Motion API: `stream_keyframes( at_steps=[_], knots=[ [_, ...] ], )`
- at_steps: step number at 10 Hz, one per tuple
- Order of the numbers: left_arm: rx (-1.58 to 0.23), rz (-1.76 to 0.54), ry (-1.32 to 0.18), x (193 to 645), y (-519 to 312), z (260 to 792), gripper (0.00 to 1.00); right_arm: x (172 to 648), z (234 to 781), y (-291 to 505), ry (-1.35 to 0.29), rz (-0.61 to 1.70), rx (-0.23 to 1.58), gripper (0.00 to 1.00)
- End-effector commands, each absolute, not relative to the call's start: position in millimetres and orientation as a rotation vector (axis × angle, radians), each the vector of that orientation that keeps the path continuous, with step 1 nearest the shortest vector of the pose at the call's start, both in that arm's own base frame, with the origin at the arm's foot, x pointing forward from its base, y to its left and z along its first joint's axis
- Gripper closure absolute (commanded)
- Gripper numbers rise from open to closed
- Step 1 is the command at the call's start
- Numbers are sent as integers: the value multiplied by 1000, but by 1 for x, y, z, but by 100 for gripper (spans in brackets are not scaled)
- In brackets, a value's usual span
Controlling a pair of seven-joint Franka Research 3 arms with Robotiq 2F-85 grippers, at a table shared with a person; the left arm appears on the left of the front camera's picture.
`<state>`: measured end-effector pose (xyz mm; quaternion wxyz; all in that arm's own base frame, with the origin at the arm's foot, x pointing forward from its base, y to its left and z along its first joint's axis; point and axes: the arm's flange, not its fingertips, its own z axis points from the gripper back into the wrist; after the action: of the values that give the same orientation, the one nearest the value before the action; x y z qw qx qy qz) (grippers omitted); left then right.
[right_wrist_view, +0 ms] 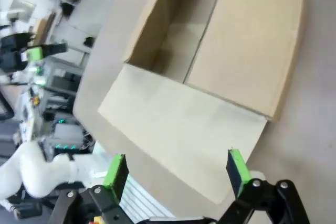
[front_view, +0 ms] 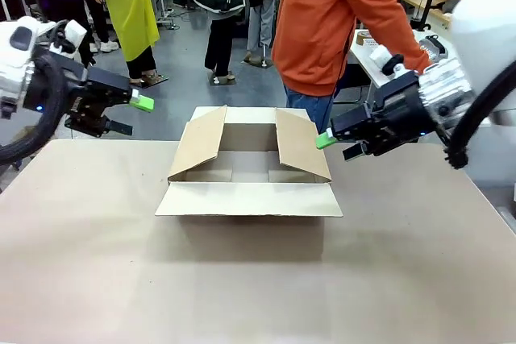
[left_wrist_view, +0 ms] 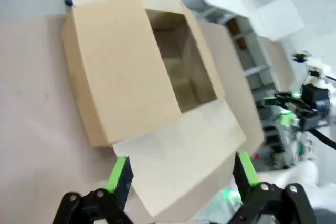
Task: Pack the gift set into the box.
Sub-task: Place both hands on the side flaps of the Package Box and spread them outward.
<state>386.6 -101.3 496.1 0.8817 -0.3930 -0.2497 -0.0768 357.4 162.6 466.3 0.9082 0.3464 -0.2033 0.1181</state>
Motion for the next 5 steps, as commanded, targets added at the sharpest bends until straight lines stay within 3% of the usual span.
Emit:
stream_keyframes(
  at_steps=[1,3,5],
  knots=[
    [-502,-83,-476,408,-141,505,0,388,469,193,-428,94,631,0],
    [-352,-56,-606,437,-175,501,0,393,474,207,-414,-41,622,0],
    [-303,-79,-567,455,-215,493,0,364,466,212,-594,-68,590,0]
  ],
)
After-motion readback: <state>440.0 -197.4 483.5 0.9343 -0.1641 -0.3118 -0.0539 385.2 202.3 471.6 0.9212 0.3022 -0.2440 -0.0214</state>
